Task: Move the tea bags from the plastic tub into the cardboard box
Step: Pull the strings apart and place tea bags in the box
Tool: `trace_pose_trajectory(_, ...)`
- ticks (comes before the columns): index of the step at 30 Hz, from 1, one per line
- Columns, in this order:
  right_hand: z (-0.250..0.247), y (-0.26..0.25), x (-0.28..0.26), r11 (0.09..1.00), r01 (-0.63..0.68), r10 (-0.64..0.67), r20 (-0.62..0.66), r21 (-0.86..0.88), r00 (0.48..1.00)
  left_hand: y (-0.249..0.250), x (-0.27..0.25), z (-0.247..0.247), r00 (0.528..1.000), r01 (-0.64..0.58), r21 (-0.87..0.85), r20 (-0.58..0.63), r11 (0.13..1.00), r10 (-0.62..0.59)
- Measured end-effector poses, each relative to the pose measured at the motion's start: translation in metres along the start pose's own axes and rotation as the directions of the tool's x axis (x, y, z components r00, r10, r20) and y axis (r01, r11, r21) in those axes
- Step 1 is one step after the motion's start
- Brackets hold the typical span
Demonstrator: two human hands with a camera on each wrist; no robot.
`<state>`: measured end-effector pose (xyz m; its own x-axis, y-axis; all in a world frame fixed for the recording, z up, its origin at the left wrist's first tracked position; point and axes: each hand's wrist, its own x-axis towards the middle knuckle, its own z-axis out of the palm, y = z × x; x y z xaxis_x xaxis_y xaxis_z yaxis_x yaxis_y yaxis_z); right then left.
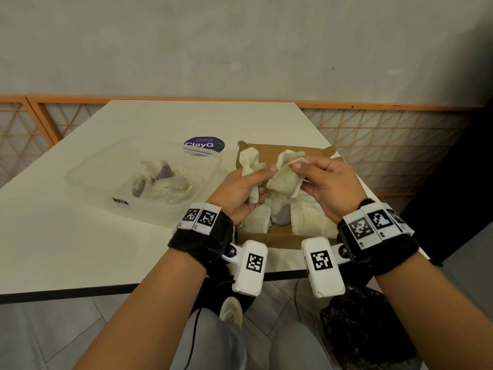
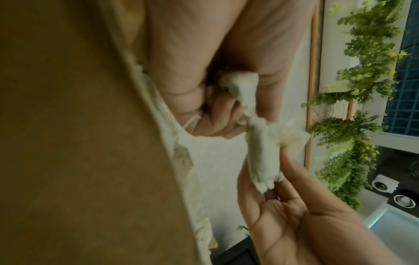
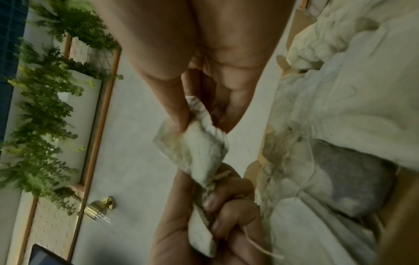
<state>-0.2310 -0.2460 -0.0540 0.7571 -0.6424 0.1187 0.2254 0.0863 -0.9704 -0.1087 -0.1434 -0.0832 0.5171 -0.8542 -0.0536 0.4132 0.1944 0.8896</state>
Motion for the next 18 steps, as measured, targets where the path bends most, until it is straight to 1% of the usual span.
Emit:
trace_pose_trajectory(1,-0.002,0.0,0.001,0.998,0.001,-0.001,-0.001,-0.059,1.0,0.0,0.0,-0.001,1.0,-0.003,-0.003,-0.003,1.0,0.003)
trace_pose_trajectory(2,-0.004,-0.001,0.0,0.988,0.007,-0.006,0.005,-0.154,1.0,0.0,0.0,-0.001,1.0,-0.003,-0.018,-0.008,1.0,0.003)
trace_pose_trajectory(3,-0.007,-0.002,0.0,0.959,0.021,-0.016,0.019,-0.284,1.0,0.001,0.0,-0.001,1.0,-0.005,-0.039,-0.014,0.999,0.004)
trace_pose_trajectory(4,-0.011,-0.005,-0.001,0.903,0.041,-0.023,0.047,-0.427,0.999,0.001,0.0,-0.002,1.0,-0.007,-0.064,-0.021,0.998,0.006)
trace_pose_trajectory(6,-0.019,-0.012,-0.001,0.737,0.088,-0.012,0.117,-0.67,0.993,0.002,0.0,-0.001,1.0,-0.008,-0.076,-0.021,0.997,0.006)
trace_pose_trajectory(7,-0.023,-0.016,-0.001,0.658,0.118,-0.005,0.152,-0.744,0.988,0.002,-0.001,0.0,1.0,-0.006,-0.056,-0.016,0.998,0.005)
trace_pose_trajectory(8,-0.025,-0.022,0.0,0.601,0.149,0.001,0.188,-0.785,0.982,0.001,-0.001,0.001,1.0,-0.007,-0.032,-0.007,0.999,0.006)
trace_pose_trajectory(11,-0.022,-0.033,0.0,0.496,0.213,0.053,0.274,-0.842,0.96,0.001,-0.001,0.004,1.0,-0.005,0.031,0.006,1.0,0.005)
trace_pose_trajectory(13,-0.016,-0.035,-0.001,0.464,0.232,0.098,0.309,-0.855,0.946,0.001,-0.001,0.005,1.0,-0.022,0.059,-0.004,0.998,0.022)
trace_pose_trajectory(14,-0.013,-0.035,-0.003,0.467,0.236,0.111,0.321,-0.852,0.94,0.001,-0.002,0.005,0.999,-0.031,0.067,-0.015,0.997,0.032)
trace_pose_trajectory(18,-0.002,-0.029,-0.018,0.567,0.22,0.149,0.362,-0.793,0.92,0.0,-0.003,0.006,0.992,-0.058,0.088,-0.106,0.994,0.067)
